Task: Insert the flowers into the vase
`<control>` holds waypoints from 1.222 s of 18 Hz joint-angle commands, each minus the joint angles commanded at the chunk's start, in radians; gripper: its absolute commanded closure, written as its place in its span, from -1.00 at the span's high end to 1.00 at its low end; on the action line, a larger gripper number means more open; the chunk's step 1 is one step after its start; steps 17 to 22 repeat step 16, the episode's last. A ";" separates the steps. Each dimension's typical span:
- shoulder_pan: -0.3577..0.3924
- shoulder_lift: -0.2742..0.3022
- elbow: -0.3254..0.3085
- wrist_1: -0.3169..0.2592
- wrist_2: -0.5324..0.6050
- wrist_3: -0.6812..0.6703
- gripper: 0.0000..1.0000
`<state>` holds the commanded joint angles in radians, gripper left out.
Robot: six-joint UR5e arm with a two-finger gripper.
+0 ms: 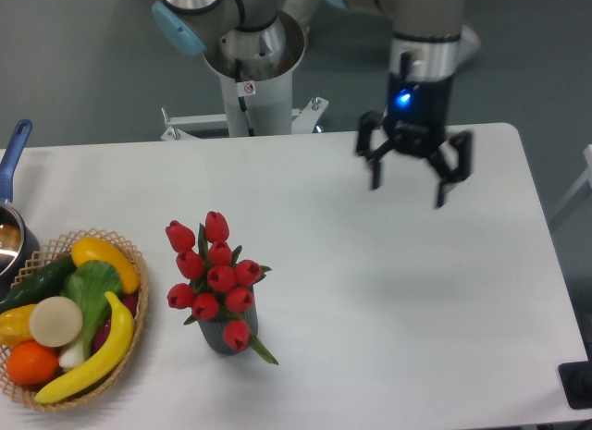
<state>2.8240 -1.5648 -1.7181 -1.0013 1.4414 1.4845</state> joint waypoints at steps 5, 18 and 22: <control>0.132 0.109 -0.014 -0.202 0.097 0.118 1.00; 0.524 0.289 -0.040 -0.537 0.162 0.390 1.00; 0.524 0.289 -0.040 -0.537 0.162 0.390 1.00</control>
